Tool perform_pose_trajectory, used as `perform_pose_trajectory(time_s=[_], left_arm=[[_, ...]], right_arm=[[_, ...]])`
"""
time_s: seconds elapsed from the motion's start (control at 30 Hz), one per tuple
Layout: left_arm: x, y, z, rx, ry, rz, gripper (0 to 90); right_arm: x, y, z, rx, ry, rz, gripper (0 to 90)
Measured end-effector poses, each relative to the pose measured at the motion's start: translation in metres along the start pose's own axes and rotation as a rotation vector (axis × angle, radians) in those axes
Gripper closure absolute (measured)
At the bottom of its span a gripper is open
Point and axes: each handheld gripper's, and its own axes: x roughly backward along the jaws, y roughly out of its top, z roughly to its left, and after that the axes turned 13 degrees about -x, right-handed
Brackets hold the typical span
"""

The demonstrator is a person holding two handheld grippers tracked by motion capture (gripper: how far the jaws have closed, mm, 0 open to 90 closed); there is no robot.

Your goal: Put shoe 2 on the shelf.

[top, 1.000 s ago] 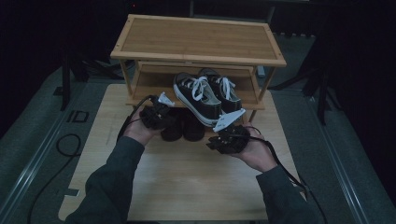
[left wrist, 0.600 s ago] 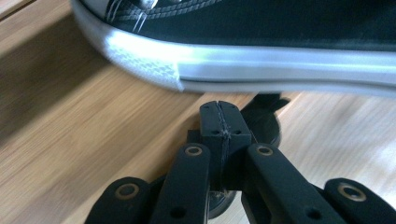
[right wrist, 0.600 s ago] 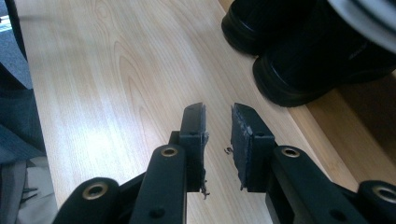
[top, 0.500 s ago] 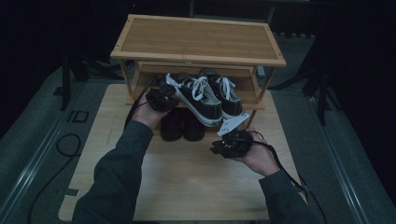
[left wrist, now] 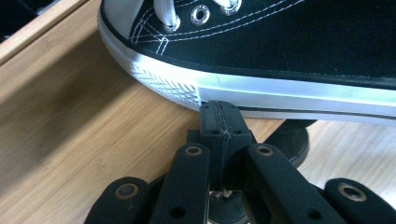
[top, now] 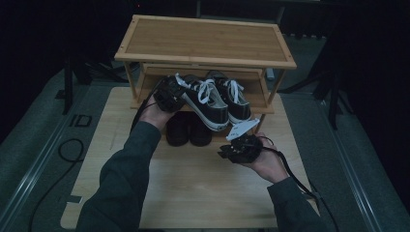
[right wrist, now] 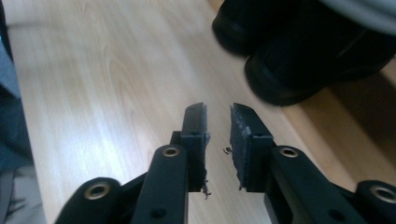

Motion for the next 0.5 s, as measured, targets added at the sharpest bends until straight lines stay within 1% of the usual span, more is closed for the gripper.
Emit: perform_pose_trajectory(time_s=[0.1,0.13,0.17,0.2,0.27,0.33,0.43,0.5], left_arm=[[-0.003,0.000,0.003,0.020,0.019,0.005,90.0],[-0.004,-0.001,0.004,0.028,0.019,0.004,90.0],[-0.005,-0.001,0.006,0.032,0.018,0.004,90.0],[-0.006,-0.001,0.007,0.033,0.027,0.006,90.0],[-0.007,-0.001,0.008,0.043,0.026,0.008,90.0],[-0.007,-0.001,0.009,0.044,0.029,0.010,90.0],[-0.008,-0.001,0.011,0.048,0.025,0.011,90.0],[-0.008,-0.001,0.012,0.052,0.023,0.010,90.0]], right_arm=[[0.008,0.004,0.001,0.003,-0.006,-0.043,86.7],[0.010,0.006,0.001,0.014,-0.011,-0.055,88.8],[0.013,0.007,0.002,0.017,-0.014,-0.065,89.6],[0.014,0.009,0.002,0.019,-0.017,-0.070,89.6],[0.016,0.012,0.003,0.021,-0.014,-0.079,89.7],[0.016,0.015,0.004,0.023,-0.018,-0.094,89.6],[0.016,0.019,0.005,0.022,-0.013,-0.119,89.7],[0.017,0.022,0.006,0.020,-0.021,-0.131,89.7]])
